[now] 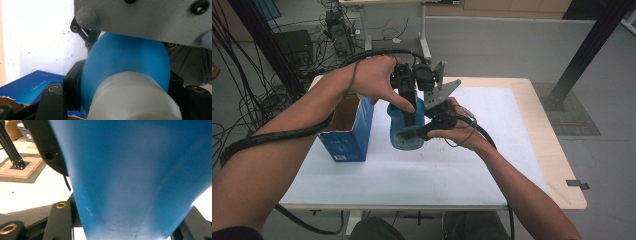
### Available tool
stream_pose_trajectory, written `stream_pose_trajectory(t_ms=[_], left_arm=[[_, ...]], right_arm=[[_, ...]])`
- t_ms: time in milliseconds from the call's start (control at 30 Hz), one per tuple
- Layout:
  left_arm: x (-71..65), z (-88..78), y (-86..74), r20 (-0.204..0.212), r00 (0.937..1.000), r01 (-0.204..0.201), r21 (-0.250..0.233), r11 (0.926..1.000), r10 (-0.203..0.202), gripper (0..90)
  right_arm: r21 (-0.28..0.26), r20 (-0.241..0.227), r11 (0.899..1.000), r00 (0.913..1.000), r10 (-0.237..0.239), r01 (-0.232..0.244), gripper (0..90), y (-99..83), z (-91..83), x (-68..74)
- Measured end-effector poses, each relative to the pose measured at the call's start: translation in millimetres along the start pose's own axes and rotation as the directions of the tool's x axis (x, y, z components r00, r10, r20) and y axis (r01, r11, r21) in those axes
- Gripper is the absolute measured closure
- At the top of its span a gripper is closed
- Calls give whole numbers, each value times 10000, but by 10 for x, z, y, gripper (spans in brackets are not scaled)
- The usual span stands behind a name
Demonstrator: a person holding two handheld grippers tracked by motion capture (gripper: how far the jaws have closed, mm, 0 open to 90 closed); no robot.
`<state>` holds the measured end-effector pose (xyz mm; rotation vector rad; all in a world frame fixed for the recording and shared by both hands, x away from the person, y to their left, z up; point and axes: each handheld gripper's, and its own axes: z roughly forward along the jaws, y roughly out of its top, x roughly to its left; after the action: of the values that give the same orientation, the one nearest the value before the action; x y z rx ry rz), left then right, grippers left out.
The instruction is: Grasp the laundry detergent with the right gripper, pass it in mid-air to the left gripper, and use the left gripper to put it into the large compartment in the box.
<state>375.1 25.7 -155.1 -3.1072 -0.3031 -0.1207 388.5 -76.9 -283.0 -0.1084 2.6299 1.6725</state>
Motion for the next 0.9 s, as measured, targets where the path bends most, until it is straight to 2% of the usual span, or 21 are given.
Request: stream_pose_trajectory(t_ms=[267,367,400,433,867,900], left_arm=[[-7,-13,2,-93,9999,-46,-28,10000,46,361],[-5,-6,2,-44,10000,-51,-37,10000,51,362],[-5,-2,2,-25,10000,-53,-28,10000,53,362],[-5,3,0,-4,10000,-56,-35,10000,56,363],[-4,18,-35,8,10000,-39,-99,9999,39,366],[-3,19,-37,34,10000,-46,-72,10000,46,366]], right_arm=[[-114,-73,9999,9999,108,-109,439,5,-2,7],[-35,5,10000,10000,24,-24,438,1,-8,1],[-49,-75,9999,9999,129,-129,438,1,-8,10],[5,6,10000,10000,-31,31,438,-3,-6,-2],[-6,-97,10000,9999,-26,26,433,-10,22,0],[-44,-164,10000,9998,84,-85,433,-9,23,8]])
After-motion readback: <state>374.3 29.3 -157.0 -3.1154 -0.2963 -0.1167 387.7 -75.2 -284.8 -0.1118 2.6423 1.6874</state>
